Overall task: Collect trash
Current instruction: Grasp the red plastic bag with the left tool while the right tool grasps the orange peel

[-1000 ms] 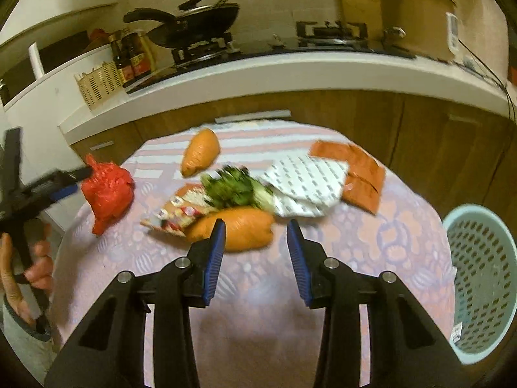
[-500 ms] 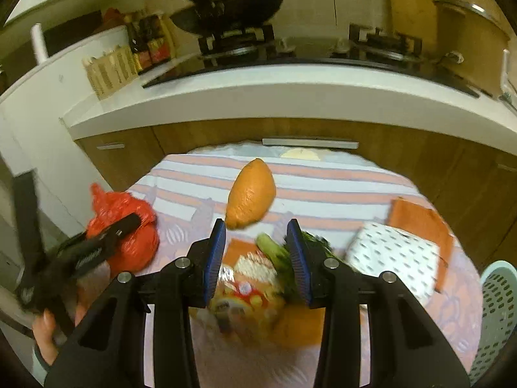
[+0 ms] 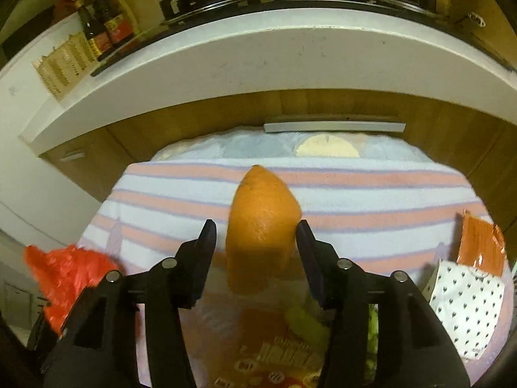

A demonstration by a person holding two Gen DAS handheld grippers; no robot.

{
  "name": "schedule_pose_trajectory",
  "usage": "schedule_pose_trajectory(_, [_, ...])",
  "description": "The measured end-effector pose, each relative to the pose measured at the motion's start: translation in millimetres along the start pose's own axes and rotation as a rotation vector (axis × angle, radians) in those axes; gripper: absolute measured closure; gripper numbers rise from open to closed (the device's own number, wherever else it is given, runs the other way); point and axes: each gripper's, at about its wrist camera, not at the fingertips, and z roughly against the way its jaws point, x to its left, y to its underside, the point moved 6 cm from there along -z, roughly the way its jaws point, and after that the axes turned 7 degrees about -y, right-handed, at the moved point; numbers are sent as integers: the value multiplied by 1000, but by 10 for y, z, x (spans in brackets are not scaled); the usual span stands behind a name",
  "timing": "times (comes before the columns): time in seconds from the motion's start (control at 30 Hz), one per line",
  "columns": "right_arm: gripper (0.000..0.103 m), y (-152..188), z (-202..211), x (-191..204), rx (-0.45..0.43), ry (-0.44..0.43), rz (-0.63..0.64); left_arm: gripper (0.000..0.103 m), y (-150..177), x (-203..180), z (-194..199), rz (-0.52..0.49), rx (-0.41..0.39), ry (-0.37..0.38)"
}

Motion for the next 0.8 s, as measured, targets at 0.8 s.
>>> schedule_pose_trajectory(0.8, [81,133,658,-235,-91,-55,-84,61,-8,-292,256,-93,-76,8])
